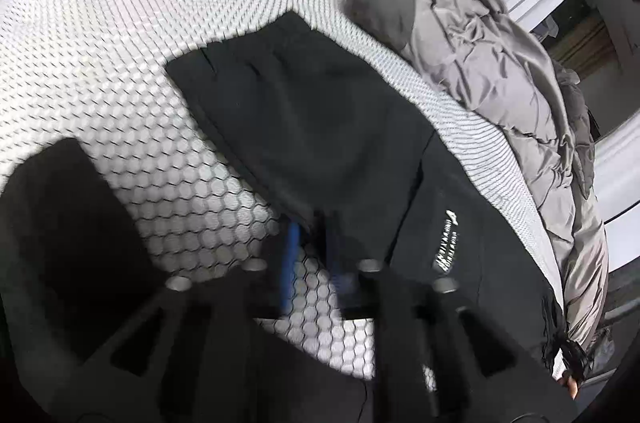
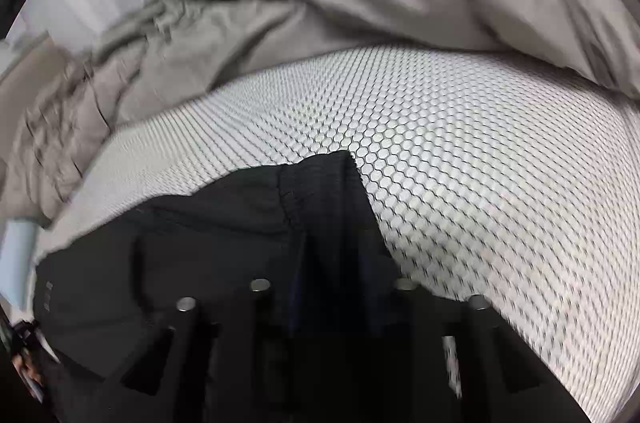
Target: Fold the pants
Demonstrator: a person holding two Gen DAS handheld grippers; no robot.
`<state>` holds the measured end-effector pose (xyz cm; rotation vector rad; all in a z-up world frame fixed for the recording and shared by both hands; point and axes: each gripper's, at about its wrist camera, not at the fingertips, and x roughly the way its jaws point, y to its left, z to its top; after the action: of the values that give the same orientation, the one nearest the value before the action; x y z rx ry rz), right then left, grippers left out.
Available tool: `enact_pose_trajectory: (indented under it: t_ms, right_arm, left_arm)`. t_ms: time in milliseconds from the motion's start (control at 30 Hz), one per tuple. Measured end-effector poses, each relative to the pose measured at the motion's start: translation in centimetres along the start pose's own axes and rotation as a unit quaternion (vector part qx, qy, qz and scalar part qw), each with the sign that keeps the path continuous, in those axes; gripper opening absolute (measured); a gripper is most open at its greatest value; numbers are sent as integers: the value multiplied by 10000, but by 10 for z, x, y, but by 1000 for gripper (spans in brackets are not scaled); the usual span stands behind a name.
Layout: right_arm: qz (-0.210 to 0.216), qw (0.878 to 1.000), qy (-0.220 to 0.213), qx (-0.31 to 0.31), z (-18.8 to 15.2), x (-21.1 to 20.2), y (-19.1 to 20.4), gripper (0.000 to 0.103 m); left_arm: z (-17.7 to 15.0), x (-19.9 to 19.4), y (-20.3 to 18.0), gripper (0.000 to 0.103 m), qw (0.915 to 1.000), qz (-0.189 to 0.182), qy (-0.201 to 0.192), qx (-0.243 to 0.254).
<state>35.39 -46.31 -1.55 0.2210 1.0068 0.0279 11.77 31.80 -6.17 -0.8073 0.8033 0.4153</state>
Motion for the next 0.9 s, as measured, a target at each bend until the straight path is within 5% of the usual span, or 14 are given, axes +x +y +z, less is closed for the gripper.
enact_pose_trajectory:
  t_ms: [33,133,233,367,533,667,800,867,900]
  right_arm:
    - [-16,9997,-238,-13,-8,-19,-1,51]
    - [170,9955,-935,-47,-40,-82,-8,83]
    - [550,9878,-1448,128,-91,-142,-14,97]
    - [704,9844,-1596,238,-162,-189,-17,99]
    - [795,9820,-1616,575,-232,-200,-19,99]
    - [987,9823,-1392,775,-263,-192,-20,99]
    - [999,9826,-1303,863,-277,-189,-20,99]
    - [1001,9828,-1277,884,-280,-187,-22,99]
    - [986,9830,-1254,913,-281,-186,-24,99]
  left_arm:
    - [-1,-11,2,46,9999,-65,-94,-5]
    - [-9,-56,12,76,9982,-246,-538,39]
    - [-26,-103,29,101,9943,-598,-881,105]
    - [-56,-148,62,102,9912,-693,-1102,246]
    - [-84,-158,115,101,9927,-877,-818,-159]
    - [-94,-141,144,83,9907,-1138,-341,-656]
    - [-94,-125,149,62,9906,-1131,-260,-718]
    - [-90,-118,148,38,9916,-1007,-378,-724]
    - [-88,-114,148,9,9930,-848,-416,-711]
